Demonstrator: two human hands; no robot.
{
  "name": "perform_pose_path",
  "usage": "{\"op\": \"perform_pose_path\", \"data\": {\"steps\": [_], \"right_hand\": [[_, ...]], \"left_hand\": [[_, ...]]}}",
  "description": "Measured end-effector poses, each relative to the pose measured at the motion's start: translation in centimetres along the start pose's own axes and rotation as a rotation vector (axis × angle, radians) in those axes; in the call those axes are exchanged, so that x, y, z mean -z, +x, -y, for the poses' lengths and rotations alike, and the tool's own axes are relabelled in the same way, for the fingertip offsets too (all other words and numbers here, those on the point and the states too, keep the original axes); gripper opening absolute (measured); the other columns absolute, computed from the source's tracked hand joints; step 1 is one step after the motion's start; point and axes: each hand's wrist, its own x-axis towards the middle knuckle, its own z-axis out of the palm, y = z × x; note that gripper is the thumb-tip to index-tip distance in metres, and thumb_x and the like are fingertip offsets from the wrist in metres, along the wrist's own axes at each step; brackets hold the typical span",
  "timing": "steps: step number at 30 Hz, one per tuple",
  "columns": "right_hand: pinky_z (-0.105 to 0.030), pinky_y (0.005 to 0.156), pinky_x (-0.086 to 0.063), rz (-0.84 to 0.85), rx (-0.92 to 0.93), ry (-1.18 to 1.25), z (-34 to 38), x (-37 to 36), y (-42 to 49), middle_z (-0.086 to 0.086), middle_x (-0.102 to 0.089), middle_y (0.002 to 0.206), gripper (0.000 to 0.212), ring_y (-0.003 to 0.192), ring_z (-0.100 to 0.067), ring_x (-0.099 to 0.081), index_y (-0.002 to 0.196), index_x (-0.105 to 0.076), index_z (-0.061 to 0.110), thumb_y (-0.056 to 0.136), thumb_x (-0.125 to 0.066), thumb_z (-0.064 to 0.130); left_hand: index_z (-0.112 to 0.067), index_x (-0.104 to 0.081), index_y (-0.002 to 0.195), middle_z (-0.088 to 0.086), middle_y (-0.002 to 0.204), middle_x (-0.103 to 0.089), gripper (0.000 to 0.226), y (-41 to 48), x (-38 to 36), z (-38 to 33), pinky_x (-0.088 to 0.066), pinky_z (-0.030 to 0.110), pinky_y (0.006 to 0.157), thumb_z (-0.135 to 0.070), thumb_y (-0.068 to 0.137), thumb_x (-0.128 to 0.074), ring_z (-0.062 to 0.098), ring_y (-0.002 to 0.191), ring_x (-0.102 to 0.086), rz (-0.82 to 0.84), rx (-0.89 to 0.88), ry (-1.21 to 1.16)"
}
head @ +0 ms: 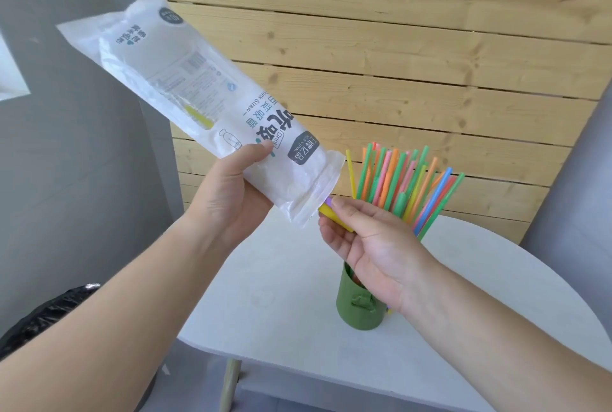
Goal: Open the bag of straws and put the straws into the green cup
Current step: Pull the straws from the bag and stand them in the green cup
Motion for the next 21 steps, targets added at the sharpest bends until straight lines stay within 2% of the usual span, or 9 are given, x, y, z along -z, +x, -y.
{"op": "perform_pose_path", "data": {"steps": [6,9,11,14,18,21], "right_hand": [[-0.023,0.067,-0.060,-0.067,0.125,-0.208,1.0,0.3,-0.4,-0.007,-0.073,0.069,0.004,0.064,-0.017,-0.072,0.092,-0.072,0.000,0.090,-0.069,-0.001],[-0.023,0.065,-0.060,-0.092,0.196,-0.332,2.4,0.7,-0.9,-0.008,-0.072,0.066,0.005,0.062,-0.018,-0.073,0.092,-0.071,0.000,0.088,-0.070,-0.003],[-0.023,0.065,-0.060,-0.102,0.245,-0.408,3.4,1.0,-1.4,-0.009,-0.073,0.067,0.006,0.061,-0.019,-0.073,0.092,-0.073,0.000,0.087,-0.071,-0.003],[-0.023,0.064,-0.060,-0.103,0.292,-0.491,5.3,1.8,-1.9,-0.010,-0.074,0.068,0.006,0.060,-0.018,-0.073,0.091,-0.073,0.001,0.086,-0.072,-0.001],[-0.019,0.059,-0.058,-0.099,0.317,-0.523,8.0,3.1,-2.4,-0.008,-0.073,0.065,0.006,0.056,-0.013,-0.070,0.089,-0.071,0.001,0.085,-0.070,-0.003],[-0.019,0.057,-0.058,-0.091,0.302,-0.555,9.9,4.5,-2.7,-0.006,-0.071,0.063,0.008,0.055,-0.011,-0.068,0.089,-0.070,0.001,0.081,-0.070,0.000]], "left_hand": [[-0.009,-0.065,0.133,0.009,0.134,-0.070,0.037,0.6,1.6,-0.1,-0.052,0.054,0.110,-0.001,0.100,-0.051,0.032,0.137,-0.063,-0.034,0.061,-0.100],[-0.003,-0.047,0.156,0.015,0.155,-0.058,0.059,0.9,2.8,-0.2,-0.042,0.063,0.118,-0.002,0.098,-0.055,0.036,0.142,-0.058,-0.059,0.089,-0.159],[-0.006,-0.042,0.160,0.016,0.158,-0.055,0.066,1.1,3.4,-0.3,-0.039,0.065,0.118,-0.003,0.095,-0.057,0.037,0.142,-0.058,-0.077,0.082,-0.193],[-0.009,-0.051,0.154,0.013,0.158,-0.056,0.061,1.4,3.7,-0.4,-0.040,0.066,0.117,-0.002,0.093,-0.058,0.035,0.141,-0.059,-0.097,0.061,-0.251],[-0.011,-0.061,0.127,0.013,0.151,-0.062,0.032,1.5,3.6,-0.3,-0.046,0.061,0.114,-0.002,0.097,-0.055,0.035,0.135,-0.064,-0.071,0.069,-0.315],[-0.012,-0.061,0.127,0.012,0.150,-0.063,0.032,1.6,3.5,-0.2,-0.047,0.060,0.113,-0.002,0.098,-0.054,0.035,0.134,-0.065,-0.073,0.071,-0.335]]}}
